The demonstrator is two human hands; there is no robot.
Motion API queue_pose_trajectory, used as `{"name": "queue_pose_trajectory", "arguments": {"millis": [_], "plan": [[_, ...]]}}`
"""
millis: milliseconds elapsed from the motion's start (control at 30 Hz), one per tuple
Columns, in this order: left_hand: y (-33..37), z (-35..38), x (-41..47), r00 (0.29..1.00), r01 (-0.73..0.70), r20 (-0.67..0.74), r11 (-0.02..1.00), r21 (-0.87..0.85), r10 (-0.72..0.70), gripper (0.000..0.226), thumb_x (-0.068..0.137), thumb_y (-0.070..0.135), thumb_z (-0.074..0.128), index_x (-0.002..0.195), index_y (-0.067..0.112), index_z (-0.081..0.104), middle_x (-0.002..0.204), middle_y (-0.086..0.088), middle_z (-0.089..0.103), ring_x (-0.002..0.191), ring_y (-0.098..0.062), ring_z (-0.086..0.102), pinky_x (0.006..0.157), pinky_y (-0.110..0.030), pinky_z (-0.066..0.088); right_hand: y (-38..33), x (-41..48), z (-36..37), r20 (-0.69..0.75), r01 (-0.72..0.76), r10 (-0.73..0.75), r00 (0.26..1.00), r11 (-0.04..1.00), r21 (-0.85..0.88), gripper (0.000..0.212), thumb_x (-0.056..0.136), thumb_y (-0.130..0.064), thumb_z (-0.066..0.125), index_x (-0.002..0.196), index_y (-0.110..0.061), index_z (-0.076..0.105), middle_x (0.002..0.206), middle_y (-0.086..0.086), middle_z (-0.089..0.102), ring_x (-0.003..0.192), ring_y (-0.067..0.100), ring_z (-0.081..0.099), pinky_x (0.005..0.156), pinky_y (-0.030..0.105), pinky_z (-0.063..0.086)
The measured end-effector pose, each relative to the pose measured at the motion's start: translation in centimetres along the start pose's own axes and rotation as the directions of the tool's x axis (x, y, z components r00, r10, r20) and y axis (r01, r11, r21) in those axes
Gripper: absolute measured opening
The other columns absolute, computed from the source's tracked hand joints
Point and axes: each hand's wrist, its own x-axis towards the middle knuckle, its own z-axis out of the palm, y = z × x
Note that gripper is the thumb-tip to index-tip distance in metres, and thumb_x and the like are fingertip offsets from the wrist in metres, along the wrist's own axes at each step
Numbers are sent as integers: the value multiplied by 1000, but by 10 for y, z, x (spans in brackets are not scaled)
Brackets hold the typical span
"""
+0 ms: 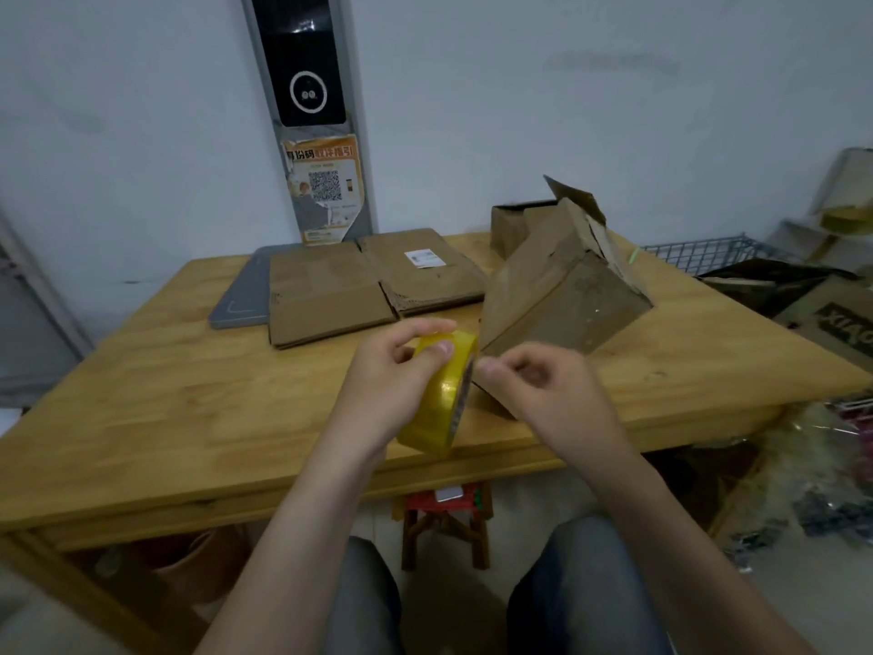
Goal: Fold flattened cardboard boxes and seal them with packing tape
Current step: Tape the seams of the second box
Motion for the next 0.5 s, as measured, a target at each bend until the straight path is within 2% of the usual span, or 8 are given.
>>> {"name": "queue_pose_trajectory", "arguments": {"millis": [67, 133, 200, 267, 300, 367, 433, 500], "plan": [[1, 4, 2, 999, 39, -3, 998, -54, -39, 17, 97, 26, 67, 102, 38, 77, 104, 11, 72, 95, -9, 66, 73, -26, 53, 16, 8, -25, -373, -49, -5, 928, 989, -137, 33, 85, -51, 73, 106, -30, 58, 115, -8, 58, 106, 12, 56, 88, 35, 52], [2, 10, 9, 998, 60, -6, 994, -86, -61, 16, 98, 27, 67, 102, 38, 77, 108, 8, 72, 99, -14, 66, 77, -30, 55, 39, 33, -54, -505, -231, 125, 854, 961, -152, 71, 81, -61, 73, 137, -31, 41, 148, 4, 33, 135, 29, 36, 107, 51, 43], [5, 20, 21, 997, 71, -7, 995, -64, -72, 16, 99, 26, 66, 106, 36, 76, 106, 6, 70, 95, -12, 68, 74, -29, 56, 62, 66, -76, -439, -401, 288, 851, 896, -191, 95, 79, -75, 65, 153, -37, 20, 163, 4, 13, 145, 42, 18, 112, 64, 32], [7, 31, 35, 998, 69, 2, 996, -52, -69, 18, 100, 23, 64, 112, 32, 74, 101, 5, 67, 75, -2, 70, 59, -20, 54, 82, 90, -83, -337, -485, 390, 857, 831, -273, 96, 78, -83, 54, 156, -36, 23, 165, 7, 20, 148, 44, 16, 112, 66, 28], [9, 37, 42, 998, 60, -11, 997, -44, -61, 18, 100, 23, 64, 111, 34, 74, 102, 4, 67, 72, -3, 70, 59, -19, 54, 91, 97, -83, -287, -502, 425, 859, 808, -307, 92, 80, -83, 52, 155, -33, 31, 162, 8, 26, 149, 43, 16, 112, 64, 27], [11, 50, 57, 999, 36, -31, 999, -13, -37, 17, 90, 33, 69, 101, 45, 75, 111, 2, 71, 91, -16, 72, 81, -37, 61, 105, 101, -81, -246, -505, 442, 863, 772, -386, 80, 85, -77, 54, 151, -34, 41, 160, 6, 30, 149, 40, 13, 113, 64, 24], [10, 62, 72, 999, 33, -34, 999, 8, -33, 24, 77, 40, 68, 94, 56, 72, 118, 4, 71, 102, -29, 71, 92, -53, 58, 114, 100, -82, -262, -486, 410, 874, 749, -450, 71, 87, -74, 54, 146, -36, 46, 158, 2, 32, 148, 38, 14, 113, 66, 23], [14, 73, 84, 999, 22, -31, 1000, 3, -22, 25, 75, 38, 71, 94, 54, 72, 119, 5, 71, 101, -27, 72, 92, -50, 58, 121, 99, -85, -282, -474, 382, 880, 756, -452, 65, 90, -69, 56, 144, -35, 48, 157, -1, 32, 148, 34, 13, 114, 65, 23]]}}
